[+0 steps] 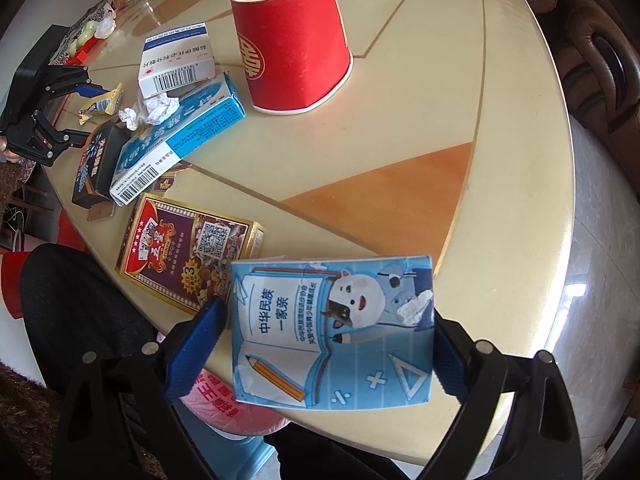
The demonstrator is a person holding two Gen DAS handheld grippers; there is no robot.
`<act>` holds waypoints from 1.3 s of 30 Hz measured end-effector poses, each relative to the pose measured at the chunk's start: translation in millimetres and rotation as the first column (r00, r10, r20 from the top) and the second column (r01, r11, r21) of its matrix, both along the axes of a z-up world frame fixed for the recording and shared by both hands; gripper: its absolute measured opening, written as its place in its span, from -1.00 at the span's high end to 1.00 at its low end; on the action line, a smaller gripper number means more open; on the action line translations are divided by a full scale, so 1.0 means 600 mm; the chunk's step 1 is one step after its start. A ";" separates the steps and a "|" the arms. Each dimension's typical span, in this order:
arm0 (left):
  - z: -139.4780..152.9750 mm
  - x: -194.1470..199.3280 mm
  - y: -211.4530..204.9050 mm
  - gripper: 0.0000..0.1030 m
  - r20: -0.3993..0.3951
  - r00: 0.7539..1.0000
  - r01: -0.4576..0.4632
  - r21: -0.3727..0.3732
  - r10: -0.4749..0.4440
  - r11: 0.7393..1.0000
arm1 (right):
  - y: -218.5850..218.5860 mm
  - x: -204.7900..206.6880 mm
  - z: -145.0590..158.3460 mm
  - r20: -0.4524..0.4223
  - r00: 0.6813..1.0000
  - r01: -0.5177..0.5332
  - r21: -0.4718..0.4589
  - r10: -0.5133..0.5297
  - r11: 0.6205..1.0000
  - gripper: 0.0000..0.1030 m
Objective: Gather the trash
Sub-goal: 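Reach the left tool to the yellow snack wrapper while the right tool reaches the blue milk carton, then grasp the yellow wrapper with the left tool while the right tool grasps the blue carton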
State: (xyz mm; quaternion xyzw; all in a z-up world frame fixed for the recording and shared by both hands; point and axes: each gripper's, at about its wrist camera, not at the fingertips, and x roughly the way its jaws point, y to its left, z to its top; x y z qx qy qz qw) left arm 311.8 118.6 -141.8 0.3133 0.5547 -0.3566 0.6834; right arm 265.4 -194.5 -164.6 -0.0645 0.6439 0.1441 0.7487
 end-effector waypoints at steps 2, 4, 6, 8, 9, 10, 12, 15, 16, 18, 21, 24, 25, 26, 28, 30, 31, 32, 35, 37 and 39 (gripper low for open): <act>0.003 0.001 -0.002 -0.14 -0.008 1.000 -0.002 0.009 0.002 1.000 | -0.005 0.004 0.003 -0.001 1.000 0.017 0.001 -0.017 1.000 -0.55; 0.010 -0.006 -0.018 0.11 -0.012 1.000 -0.007 0.022 0.007 1.000 | -0.006 0.008 0.003 -0.001 1.000 0.018 -0.008 -0.018 1.000 -0.55; 0.012 -0.013 -0.022 0.30 -0.013 1.000 -0.008 0.032 0.009 0.999 | -0.006 0.011 0.006 0.000 1.000 0.023 -0.018 -0.023 1.000 -0.55; 0.013 -0.020 -0.026 0.36 -0.011 1.000 -0.023 0.038 0.024 0.999 | -0.005 0.014 0.009 0.008 1.000 0.031 -0.025 -0.030 0.999 -0.55; 0.012 -0.025 -0.027 0.38 -0.008 1.000 -0.030 0.040 0.030 0.999 | -0.002 0.012 0.009 0.011 0.999 0.033 -0.029 -0.033 0.999 -0.55; 0.012 -0.027 -0.028 0.40 -0.004 0.999 -0.039 0.044 0.039 0.998 | -0.001 0.009 0.008 0.014 0.999 0.035 -0.035 -0.034 0.999 -0.55; 0.016 -0.036 -0.032 0.47 0.002 0.998 -0.060 0.049 0.060 0.997 | 0.007 0.002 0.009 0.025 0.999 0.044 -0.040 -0.043 0.998 -0.55; 0.017 -0.050 -0.037 0.60 0.035 0.996 -0.090 0.069 0.088 0.994 | 0.017 -0.009 0.014 0.042 0.997 0.060 -0.044 -0.058 0.997 -0.55; 0.016 -0.056 -0.040 0.61 0.050 0.994 -0.102 0.077 0.098 0.992 | 0.019 -0.012 0.013 0.041 0.997 0.061 -0.041 -0.059 0.997 -0.55; 0.015 -0.065 -0.044 0.64 0.072 0.989 -0.132 0.082 0.126 0.988 | 0.017 -0.018 0.022 0.064 0.996 0.070 -0.049 -0.067 0.996 -0.55; 0.014 -0.078 -0.043 0.64 0.091 0.981 -0.179 0.073 0.172 0.981 | 0.019 -0.028 0.030 0.080 0.994 0.076 -0.059 -0.071 0.995 -0.55; 0.014 -0.086 -0.028 0.65 0.101 0.973 -0.213 0.061 0.206 0.975 | 0.019 -0.036 0.038 0.091 0.993 0.087 -0.067 -0.081 0.994 -0.55; 0.021 -0.082 -0.023 0.65 0.093 0.972 -0.223 0.056 0.217 0.973 | 0.019 -0.038 0.040 0.094 0.992 0.089 -0.068 -0.082 0.994 -0.55; 0.022 -0.085 -0.021 0.65 0.094 0.969 -0.234 0.051 0.228 0.971 | 0.020 -0.041 0.043 0.101 0.991 0.091 -0.073 -0.083 0.993 -0.55; 0.029 -0.093 -0.013 0.65 0.107 0.966 -0.243 0.046 0.237 0.969 | 0.024 -0.047 0.050 0.115 0.990 0.092 -0.090 -0.081 0.992 -0.55; 0.037 -0.094 -0.014 0.65 0.105 0.963 -0.251 0.033 0.247 0.967 | 0.024 -0.052 0.055 0.123 0.989 0.098 -0.082 -0.087 0.992 -0.55; 0.044 -0.096 -0.011 0.65 0.107 0.962 -0.257 0.021 0.253 0.966 | 0.027 -0.053 0.060 0.126 0.988 0.099 -0.083 -0.088 0.992 -0.55; 0.058 -0.098 -0.004 0.65 0.098 0.962 -0.258 0.009 0.256 0.966 | 0.029 -0.056 0.064 0.133 0.987 0.099 -0.088 -0.087 0.991 -0.55; 0.086 -0.109 0.001 0.65 0.117 0.955 -0.272 -0.017 0.272 0.962 | 0.029 -0.061 0.080 0.149 0.985 0.101 -0.090 -0.087 0.991 -0.55; 0.106 -0.122 -0.001 0.65 0.120 0.955 -0.270 -0.038 0.272 0.962 | 0.032 -0.068 0.094 0.162 0.983 0.102 -0.091 -0.086 0.991 -0.55; 0.126 -0.141 -0.006 0.65 0.143 0.954 -0.260 -0.048 0.264 0.964 | 0.032 -0.077 0.110 0.176 0.981 0.102 -0.088 -0.086 0.991 -0.55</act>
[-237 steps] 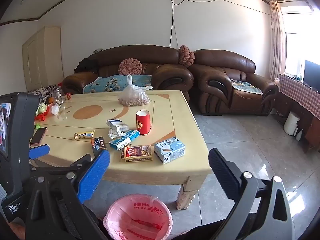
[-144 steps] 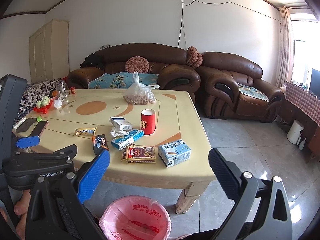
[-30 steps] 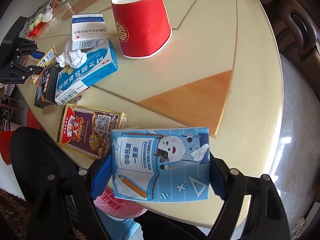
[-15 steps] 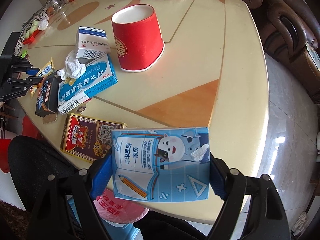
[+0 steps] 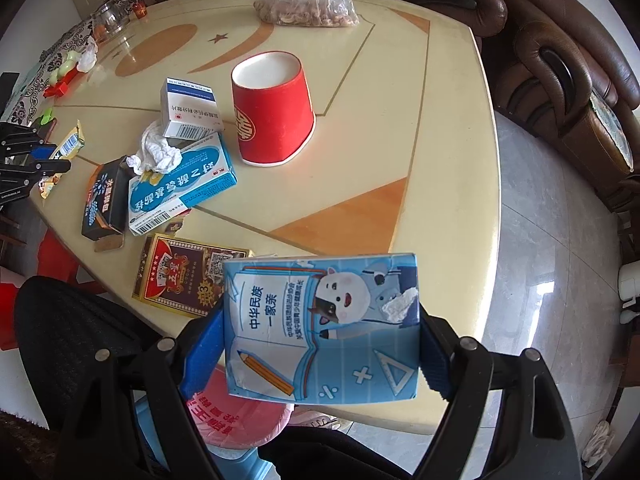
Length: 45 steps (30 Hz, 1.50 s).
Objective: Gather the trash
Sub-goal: 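Grasp the yellow wrapper with the left tool while the right tool grasps the blue carton, then carry the wrapper and carton over the pink trash bin with both tools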
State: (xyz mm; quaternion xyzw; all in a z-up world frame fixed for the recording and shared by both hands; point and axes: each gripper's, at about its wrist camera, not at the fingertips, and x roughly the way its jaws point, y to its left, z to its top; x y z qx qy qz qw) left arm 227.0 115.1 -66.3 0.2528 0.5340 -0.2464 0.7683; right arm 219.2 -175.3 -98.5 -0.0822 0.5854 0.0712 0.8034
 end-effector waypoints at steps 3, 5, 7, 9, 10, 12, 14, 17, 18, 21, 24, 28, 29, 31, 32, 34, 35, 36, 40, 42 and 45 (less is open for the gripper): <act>0.024 -0.023 -0.010 0.65 0.013 1.000 0.011 -0.009 -0.011 1.000 | 0.006 -0.013 0.026 0.022 1.000 -0.009 -0.002 0.009 1.000 -0.55; 0.043 -0.048 -0.016 0.65 0.035 0.999 0.022 -0.009 -0.022 1.000 | 0.013 -0.028 0.044 0.039 0.999 -0.013 0.000 0.013 1.000 -0.55; 0.061 -0.070 -0.027 0.65 0.045 0.999 0.032 -0.024 -0.031 0.999 | 0.018 -0.047 0.060 0.057 0.998 -0.019 0.005 0.019 1.000 -0.55; 0.079 -0.091 -0.034 0.65 0.057 0.998 0.044 -0.042 -0.042 0.998 | 0.022 -0.063 0.076 0.072 0.997 -0.031 0.011 0.030 0.999 -0.55; 0.084 -0.101 -0.037 0.65 0.064 0.997 0.050 -0.046 -0.047 0.998 | 0.026 -0.074 0.082 0.079 0.996 -0.038 0.014 0.037 0.999 -0.55; 0.090 -0.118 -0.047 0.65 0.065 0.996 0.063 -0.057 -0.060 0.996 | 0.032 -0.095 0.094 0.095 0.994 -0.050 0.017 0.048 0.999 -0.55; 0.092 -0.144 -0.058 0.65 0.075 0.995 0.076 -0.060 -0.071 0.995 | 0.043 -0.117 0.104 0.107 0.993 -0.061 0.029 0.058 0.998 -0.55; 0.094 -0.176 -0.072 0.65 0.072 0.994 0.092 -0.088 -0.085 0.992 | 0.057 -0.148 0.113 0.121 0.990 -0.082 0.042 0.077 0.996 -0.55; 0.094 -0.189 -0.078 0.65 0.083 0.993 0.094 -0.092 -0.087 0.991 | 0.064 -0.159 0.112 0.122 0.989 -0.091 0.049 0.084 0.995 -0.55; 0.090 -0.221 -0.091 0.65 0.086 0.992 0.100 -0.116 -0.091 0.988 | 0.080 -0.190 0.110 0.123 0.987 -0.111 0.067 0.102 0.992 -0.55; 0.082 -0.250 -0.102 0.65 0.077 0.992 0.114 -0.135 -0.104 0.984 | 0.096 -0.220 0.112 0.132 0.984 -0.133 0.085 0.121 0.987 -0.55; 0.074 -0.282 -0.117 0.65 0.079 0.991 0.122 -0.142 -0.112 0.982 | 0.112 -0.253 0.119 0.148 0.979 -0.152 0.097 0.137 0.984 -0.55; 0.073 -0.290 -0.122 0.65 0.081 0.990 0.130 -0.142 -0.119 0.981 | 0.115 -0.259 0.120 0.151 0.978 -0.157 0.098 0.141 0.983 -0.55; 0.071 -0.304 -0.130 0.65 0.089 0.988 0.141 -0.139 -0.130 0.980 | 0.120 -0.272 0.123 0.157 0.977 -0.162 0.105 0.145 0.981 -0.55; 0.069 -0.311 -0.134 0.65 0.088 0.987 0.146 -0.141 -0.135 0.979 | 0.123 -0.278 0.122 0.159 0.976 -0.165 0.109 0.147 0.980 -0.55; 0.065 -0.322 -0.141 0.65 0.088 0.986 0.152 -0.145 -0.140 0.978 | 0.130 -0.290 0.118 0.162 0.975 -0.172 0.111 0.153 0.979 -0.55; 0.063 -0.327 -0.144 0.65 0.090 0.986 0.153 -0.145 -0.141 0.977 | 0.133 -0.296 0.115 0.164 0.974 -0.174 0.110 0.155 0.979 -0.55; 0.060 -0.332 -0.148 0.65 0.088 0.985 0.157 -0.145 -0.145 0.977 | 0.136 -0.302 0.111 0.163 0.974 -0.178 0.110 0.159 0.978 -0.55; 0.045 -0.352 -0.161 0.64 0.087 0.984 0.167 -0.143 -0.155 0.976 | 0.145 -0.322 0.093 0.152 0.974 -0.188 0.118 0.169 0.975 -0.55; 0.033 -0.360 -0.167 0.65 0.081 0.984 0.169 -0.139 -0.159 0.976 | 0.147 -0.330 0.084 0.148 0.974 -0.188 0.121 0.169 0.975 -0.55; 0.010 -0.368 -0.175 0.64 0.066 0.986 0.163 -0.137 -0.155 0.977 | 0.146 -0.340 0.066 0.139 0.977 -0.178 0.119 0.161 0.977 -0.55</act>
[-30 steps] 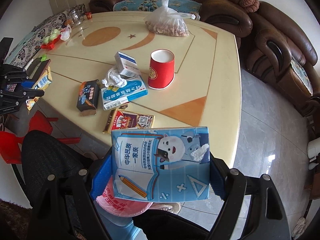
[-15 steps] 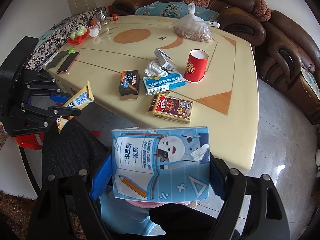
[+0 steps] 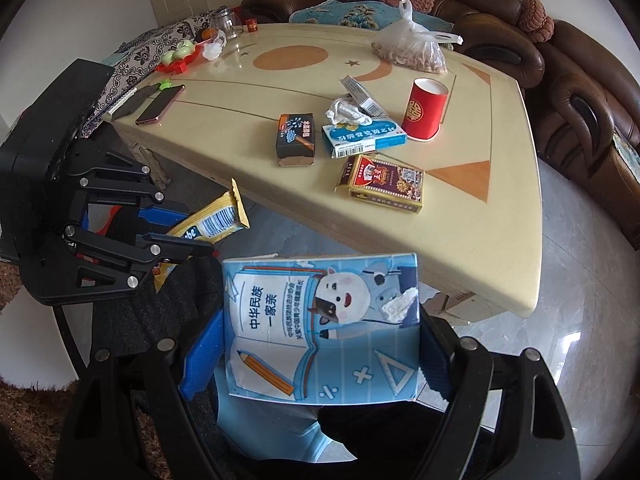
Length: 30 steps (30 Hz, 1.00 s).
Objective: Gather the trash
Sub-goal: 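Carry the wrapper and carton over the pink trash bin with both tools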
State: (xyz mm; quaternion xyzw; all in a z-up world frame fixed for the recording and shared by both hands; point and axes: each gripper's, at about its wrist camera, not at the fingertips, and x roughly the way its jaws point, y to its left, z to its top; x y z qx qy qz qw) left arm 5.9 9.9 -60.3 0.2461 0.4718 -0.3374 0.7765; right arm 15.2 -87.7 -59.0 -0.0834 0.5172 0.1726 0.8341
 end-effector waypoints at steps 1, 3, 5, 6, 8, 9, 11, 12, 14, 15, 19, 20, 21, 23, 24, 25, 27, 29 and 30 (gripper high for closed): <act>-0.009 -0.003 -0.003 0.64 -0.007 1.000 0.002 0.003 -0.002 1.000 | 0.000 -0.002 -0.007 -0.004 1.000 0.002 -0.003 -0.002 1.000 -0.55; -0.027 -0.009 -0.009 0.64 -0.019 1.000 0.003 0.007 -0.003 1.000 | -0.002 -0.006 -0.022 -0.013 1.000 0.010 -0.008 -0.010 1.000 -0.55; -0.046 -0.011 -0.016 0.64 -0.038 0.999 0.004 0.009 -0.004 1.000 | -0.003 -0.010 -0.036 -0.012 1.000 0.015 -0.029 -0.016 0.999 -0.55; -0.056 -0.014 -0.019 0.65 -0.040 0.999 0.003 0.013 -0.003 1.000 | -0.004 -0.011 -0.043 -0.010 1.000 0.020 -0.037 -0.020 0.999 -0.55; -0.077 -0.014 -0.025 0.64 -0.056 0.998 -0.002 0.017 0.003 1.000 | -0.006 -0.011 -0.057 -0.016 0.999 0.029 -0.043 -0.029 0.999 -0.55; -0.085 -0.012 -0.028 0.64 -0.065 0.998 -0.004 0.017 0.005 1.000 | -0.008 -0.010 -0.066 -0.022 0.999 0.035 -0.041 -0.036 0.999 -0.55; -0.104 -0.012 -0.035 0.64 -0.077 0.997 -0.012 0.020 0.013 1.000 | -0.009 -0.009 -0.084 -0.031 0.998 0.045 -0.055 -0.047 0.997 -0.55; -0.112 -0.011 -0.037 0.64 -0.084 0.996 -0.016 0.018 0.018 1.000 | -0.010 -0.008 -0.092 -0.030 0.998 0.050 -0.067 -0.052 0.997 -0.55; -0.128 -0.006 -0.040 0.64 -0.105 0.994 -0.028 0.009 0.028 1.000 | -0.012 -0.005 -0.109 -0.034 0.998 0.057 -0.077 -0.060 0.995 -0.55; -0.134 -0.002 -0.040 0.64 -0.116 0.993 -0.034 0.001 0.034 0.999 | -0.014 -0.003 -0.117 -0.040 0.997 0.064 -0.074 -0.067 0.995 -0.55; -0.169 0.012 -0.041 0.64 -0.157 0.985 -0.079 -0.005 0.078 0.997 | -0.022 0.006 -0.150 -0.060 0.993 0.093 -0.069 -0.097 0.993 -0.55; -0.178 0.015 -0.041 0.64 -0.157 0.983 -0.096 0.002 0.095 0.995 | -0.025 0.010 -0.159 -0.067 0.992 0.103 -0.062 -0.107 0.993 -0.55; -0.188 0.018 -0.041 0.64 -0.156 0.981 -0.112 0.011 0.113 0.994 | -0.028 0.013 -0.168 -0.078 0.990 0.113 -0.052 -0.117 0.992 -0.55; -0.208 0.022 -0.043 0.64 -0.160 0.978 -0.133 0.026 0.136 0.991 | -0.034 0.018 -0.187 -0.094 0.986 0.135 -0.043 -0.139 0.990 -0.55; -0.217 0.025 -0.044 0.64 -0.165 0.976 -0.142 0.030 0.145 0.989 | -0.036 0.020 -0.196 -0.097 0.984 0.146 -0.045 -0.150 0.988 -0.55; -0.226 0.026 -0.045 0.64 -0.179 0.973 -0.146 0.030 0.149 0.989 | -0.039 0.021 -0.204 -0.101 0.982 0.155 -0.047 -0.159 0.987 -0.55; -0.240 0.029 -0.047 0.64 -0.201 0.966 -0.159 0.025 0.161 0.987 | -0.044 0.025 -0.220 -0.111 0.977 0.176 -0.041 -0.180 0.983 -0.55; -0.251 0.033 -0.045 0.64 -0.227 0.958 -0.174 0.017 0.173 0.985 | -0.048 0.029 -0.235 -0.122 0.973 0.193 -0.039 -0.196 0.980 -0.55; -0.257 0.033 -0.045 0.64 -0.235 0.955 -0.181 0.019 0.180 0.983 | -0.049 0.031 -0.242 -0.127 0.971 0.200 -0.041 -0.203 0.979 -0.55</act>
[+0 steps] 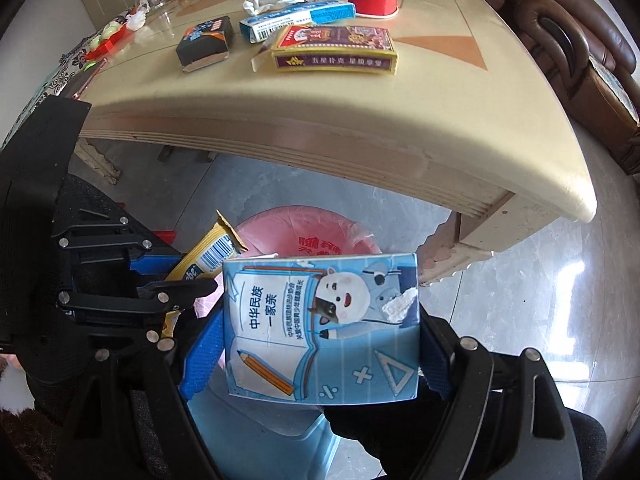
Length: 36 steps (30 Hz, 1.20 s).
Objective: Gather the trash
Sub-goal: 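Carry the wrapper and carton over the pink trash bin with both tools, then open the left tool to drop the wrapper while the right tool drops the carton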
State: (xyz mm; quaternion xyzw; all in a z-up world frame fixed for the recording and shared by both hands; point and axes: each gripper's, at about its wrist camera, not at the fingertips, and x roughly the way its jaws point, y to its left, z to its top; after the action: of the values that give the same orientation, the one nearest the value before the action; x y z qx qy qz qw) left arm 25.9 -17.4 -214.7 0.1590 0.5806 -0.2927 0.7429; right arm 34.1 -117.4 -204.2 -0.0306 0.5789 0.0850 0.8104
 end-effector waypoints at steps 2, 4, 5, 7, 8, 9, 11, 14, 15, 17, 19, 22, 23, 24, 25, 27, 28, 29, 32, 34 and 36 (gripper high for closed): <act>-0.014 0.004 0.001 0.64 -0.028 0.999 -0.020 -0.007 0.020 1.000 | -0.002 0.005 -0.017 -0.014 1.000 0.012 -0.002 -0.012 1.000 -0.55; -0.030 0.012 0.003 0.64 -0.049 0.998 -0.050 -0.001 0.050 0.999 | -0.004 0.010 -0.035 -0.030 0.999 0.027 0.003 -0.027 1.000 -0.55; -0.037 0.016 0.003 0.64 -0.059 0.996 -0.067 0.003 0.067 0.998 | -0.005 0.013 -0.044 -0.039 0.999 0.030 0.007 -0.030 1.000 -0.55; -0.054 0.025 0.005 0.64 -0.086 0.991 -0.106 0.010 0.106 0.994 | -0.007 0.017 -0.066 -0.057 0.998 0.042 0.008 -0.042 0.999 -0.55; -0.061 0.028 0.005 0.64 -0.087 0.989 -0.120 0.019 0.121 0.993 | -0.008 0.019 -0.076 -0.065 0.997 0.048 0.009 -0.047 0.999 -0.55; -0.069 0.030 0.005 0.64 -0.080 0.988 -0.131 0.033 0.133 0.991 | -0.010 0.021 -0.087 -0.077 0.996 0.054 0.013 -0.053 0.998 -0.55; -0.083 0.034 0.004 0.64 -0.097 0.985 -0.139 0.046 0.143 0.989 | -0.012 0.024 -0.107 -0.101 0.993 0.062 0.024 -0.059 0.998 -0.55; -0.099 0.047 0.007 0.64 -0.129 0.979 -0.154 0.054 0.160 0.987 | -0.014 0.028 -0.133 -0.124 0.990 0.075 0.023 -0.072 0.997 -0.55; -0.106 0.052 0.008 0.64 -0.137 0.976 -0.161 0.057 0.167 0.985 | -0.016 0.030 -0.140 -0.129 0.989 0.082 0.027 -0.078 0.996 -0.55; -0.121 0.058 0.005 0.64 -0.146 0.974 -0.162 0.068 0.170 0.984 | -0.017 0.034 -0.153 -0.137 0.987 0.088 0.020 -0.084 0.996 -0.55; -0.137 0.065 0.004 0.64 -0.174 0.969 -0.165 0.079 0.177 0.983 | -0.014 0.036 -0.154 -0.141 0.986 0.085 0.004 -0.084 0.996 -0.55; -0.165 0.073 0.001 0.64 -0.221 0.958 -0.165 0.098 0.183 0.981 | -0.013 0.038 -0.161 -0.167 0.982 0.088 0.004 -0.087 0.996 -0.55; -0.173 0.075 0.001 0.64 -0.242 0.952 -0.167 0.099 0.186 0.981 | -0.013 0.040 -0.162 -0.176 0.980 0.091 0.003 -0.089 0.996 -0.55; -0.179 0.077 0.000 0.64 -0.259 0.947 -0.168 0.102 0.189 0.981 | -0.014 0.040 -0.165 -0.186 0.978 0.094 0.001 -0.093 0.996 -0.55; -0.187 0.079 0.000 0.64 -0.271 0.943 -0.172 0.109 0.195 0.979 | -0.015 0.041 -0.166 -0.194 0.976 0.099 0.004 -0.096 0.995 -0.55; -0.200 0.081 0.000 0.64 -0.290 0.934 -0.179 0.122 0.207 0.976 | -0.014 0.042 -0.164 -0.205 0.973 0.105 0.010 -0.101 0.994 -0.55; -0.205 0.082 0.002 0.64 -0.311 0.926 -0.185 0.119 0.213 0.976 | -0.014 0.043 -0.167 -0.208 0.973 0.106 0.010 -0.102 0.994 -0.55; -0.208 0.083 0.002 0.64 -0.324 0.921 -0.188 0.119 0.218 0.975 | -0.013 0.044 -0.169 -0.211 0.972 0.106 0.009 -0.102 0.994 -0.55; -0.213 0.082 0.001 0.64 -0.321 0.918 -0.200 0.129 0.231 0.971 | -0.016 0.048 -0.179 -0.228 0.969 0.107 0.016 -0.100 0.994 -0.55; -0.216 0.082 0.002 0.64 -0.326 0.915 -0.207 0.130 0.239 0.970 | -0.015 0.049 -0.185 -0.241 0.966 0.109 0.025 -0.100 0.994 -0.55; -0.221 0.081 0.004 0.64 -0.332 0.911 -0.211 0.133 0.244 0.968 | -0.014 0.051 -0.190 -0.246 0.964 0.107 0.024 -0.098 0.994 -0.55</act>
State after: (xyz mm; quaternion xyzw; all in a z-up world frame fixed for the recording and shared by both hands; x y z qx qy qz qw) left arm 74.4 -14.8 -347.2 0.0713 0.7296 -0.2000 0.6501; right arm 64.7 -125.7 -318.1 0.0252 0.6735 0.0571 0.7365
